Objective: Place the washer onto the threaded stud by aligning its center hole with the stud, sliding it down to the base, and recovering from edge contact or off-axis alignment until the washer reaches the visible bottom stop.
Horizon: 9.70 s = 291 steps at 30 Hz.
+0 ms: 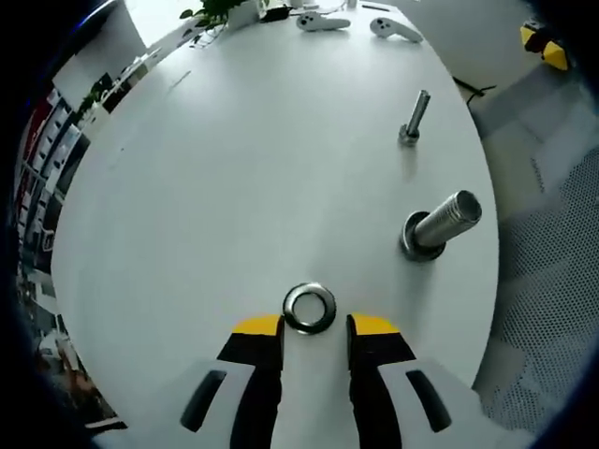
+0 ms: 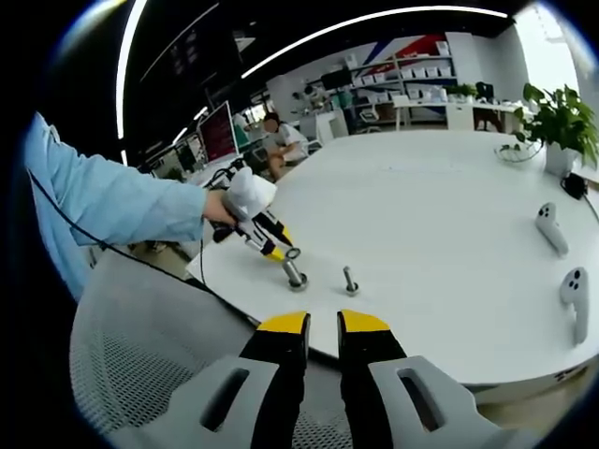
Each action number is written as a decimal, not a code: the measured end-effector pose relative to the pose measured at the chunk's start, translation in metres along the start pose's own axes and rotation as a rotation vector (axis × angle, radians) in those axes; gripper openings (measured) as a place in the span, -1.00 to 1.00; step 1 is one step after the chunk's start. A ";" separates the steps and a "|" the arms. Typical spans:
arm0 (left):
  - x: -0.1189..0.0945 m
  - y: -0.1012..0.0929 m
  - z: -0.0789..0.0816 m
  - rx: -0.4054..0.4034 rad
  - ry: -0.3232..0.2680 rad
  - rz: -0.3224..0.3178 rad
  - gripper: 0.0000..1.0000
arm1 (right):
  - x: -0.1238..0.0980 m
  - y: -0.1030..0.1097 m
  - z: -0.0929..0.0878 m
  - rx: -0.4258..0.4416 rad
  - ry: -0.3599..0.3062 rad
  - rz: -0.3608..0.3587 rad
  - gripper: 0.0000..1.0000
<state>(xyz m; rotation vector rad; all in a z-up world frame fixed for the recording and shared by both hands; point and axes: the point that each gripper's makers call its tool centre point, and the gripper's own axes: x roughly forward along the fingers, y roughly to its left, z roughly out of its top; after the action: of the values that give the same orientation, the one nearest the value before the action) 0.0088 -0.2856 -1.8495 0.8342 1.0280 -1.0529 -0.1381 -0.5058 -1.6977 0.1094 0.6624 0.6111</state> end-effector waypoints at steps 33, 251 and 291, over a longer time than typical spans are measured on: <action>0.009 -0.001 0.004 -0.065 0.024 -0.037 -0.58 | -0.001 -0.002 0.000 0.010 -0.005 -0.015 -0.72; -0.014 -0.066 0.035 0.082 0.158 -0.118 -0.64 | -0.001 0.000 0.003 0.000 -0.017 0.000 -0.72; -0.316 -0.071 -0.019 -0.720 -1.110 0.487 0.91 | 0.000 0.005 -0.005 -0.016 0.039 0.022 -0.71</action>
<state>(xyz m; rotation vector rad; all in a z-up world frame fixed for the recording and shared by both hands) -0.1120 -0.1998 -1.5613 -0.1500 0.1616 -0.4940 -0.1432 -0.5024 -1.7005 0.0906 0.6945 0.6406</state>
